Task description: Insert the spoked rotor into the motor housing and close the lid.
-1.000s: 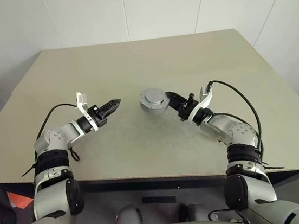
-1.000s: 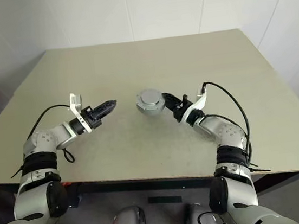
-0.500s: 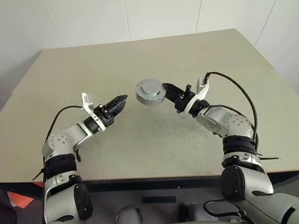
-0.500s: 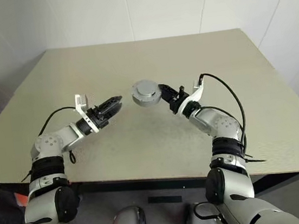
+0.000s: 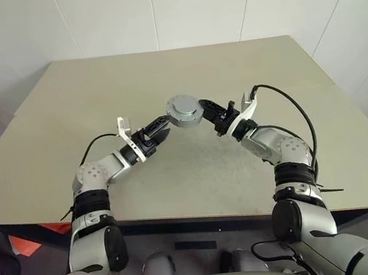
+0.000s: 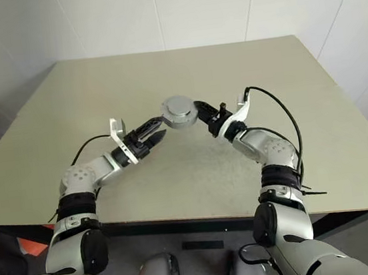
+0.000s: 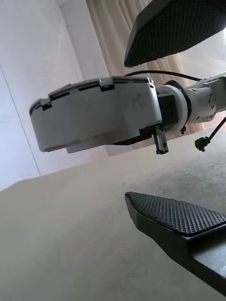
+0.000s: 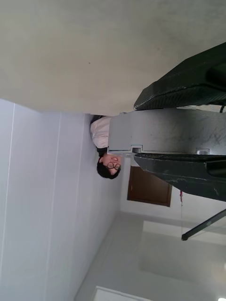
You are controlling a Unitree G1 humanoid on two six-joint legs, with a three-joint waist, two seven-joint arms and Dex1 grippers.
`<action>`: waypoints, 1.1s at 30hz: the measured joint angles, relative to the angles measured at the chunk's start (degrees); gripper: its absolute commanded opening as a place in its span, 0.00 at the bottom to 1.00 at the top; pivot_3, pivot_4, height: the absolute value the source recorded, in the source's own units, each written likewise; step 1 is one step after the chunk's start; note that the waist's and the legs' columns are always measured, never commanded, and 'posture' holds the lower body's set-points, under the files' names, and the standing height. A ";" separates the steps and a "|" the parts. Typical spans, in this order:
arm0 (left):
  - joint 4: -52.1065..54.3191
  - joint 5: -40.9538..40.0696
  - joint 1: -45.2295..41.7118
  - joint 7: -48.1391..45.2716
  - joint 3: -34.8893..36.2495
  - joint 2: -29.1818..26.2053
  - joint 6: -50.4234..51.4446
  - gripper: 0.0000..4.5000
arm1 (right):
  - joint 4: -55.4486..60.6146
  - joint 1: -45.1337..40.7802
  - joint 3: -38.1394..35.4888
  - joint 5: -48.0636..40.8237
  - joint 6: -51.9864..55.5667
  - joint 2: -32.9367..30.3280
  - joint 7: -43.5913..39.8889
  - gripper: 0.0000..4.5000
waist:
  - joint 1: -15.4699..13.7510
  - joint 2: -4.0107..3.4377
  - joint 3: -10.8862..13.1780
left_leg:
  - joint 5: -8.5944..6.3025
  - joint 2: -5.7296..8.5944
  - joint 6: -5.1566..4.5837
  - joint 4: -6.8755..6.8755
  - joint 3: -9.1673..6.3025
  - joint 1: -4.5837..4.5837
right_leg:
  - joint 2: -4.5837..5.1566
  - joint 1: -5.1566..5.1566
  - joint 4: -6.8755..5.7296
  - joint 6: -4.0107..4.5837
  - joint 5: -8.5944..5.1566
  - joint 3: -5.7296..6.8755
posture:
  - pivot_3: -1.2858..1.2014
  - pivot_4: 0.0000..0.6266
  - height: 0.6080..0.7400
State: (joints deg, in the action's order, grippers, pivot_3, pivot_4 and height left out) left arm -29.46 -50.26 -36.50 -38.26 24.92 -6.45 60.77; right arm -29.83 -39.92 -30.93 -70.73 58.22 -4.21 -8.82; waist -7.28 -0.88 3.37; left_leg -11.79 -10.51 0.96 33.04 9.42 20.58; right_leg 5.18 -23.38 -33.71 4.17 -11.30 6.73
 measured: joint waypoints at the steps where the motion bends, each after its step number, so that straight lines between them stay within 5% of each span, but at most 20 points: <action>1: -0.59 0.02 -0.53 -0.27 -0.26 0.17 -0.47 0.99 | 0.00 -0.17 0.01 -0.01 0.02 0.18 0.00 0.26 | 0.00 0.00 0.00 | 0.00 0.00 0.00 0.00 0.00 0.00 | 0.00 0.00 0.00 0.00 0.00 0.00 | 0.52 0.00 1.00; 33: -10.14 2.37 -8.64 -0.16 -1.79 4.60 -8.95 0.99 | 0.75 0.77 0.12 0.92 2.23 0.02 1.21 0.26 | -0.34 0.00 0.00 | 0.06 0.00 -0.12 0.09 -0.05 0.08 | 0.00 0.00 -0.03 -0.01 0.01 0.02 | 0.52 0.00 1.00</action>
State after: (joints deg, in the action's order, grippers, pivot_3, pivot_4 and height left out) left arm -39.60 -47.89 -45.14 -38.41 23.13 -1.85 51.81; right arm -29.08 -39.15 -30.81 -69.81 60.44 -4.19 -7.61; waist -7.63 -0.87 3.37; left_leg -11.73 -10.51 0.84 33.13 9.37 20.65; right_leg 5.18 -23.38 -33.74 4.17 -11.29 6.75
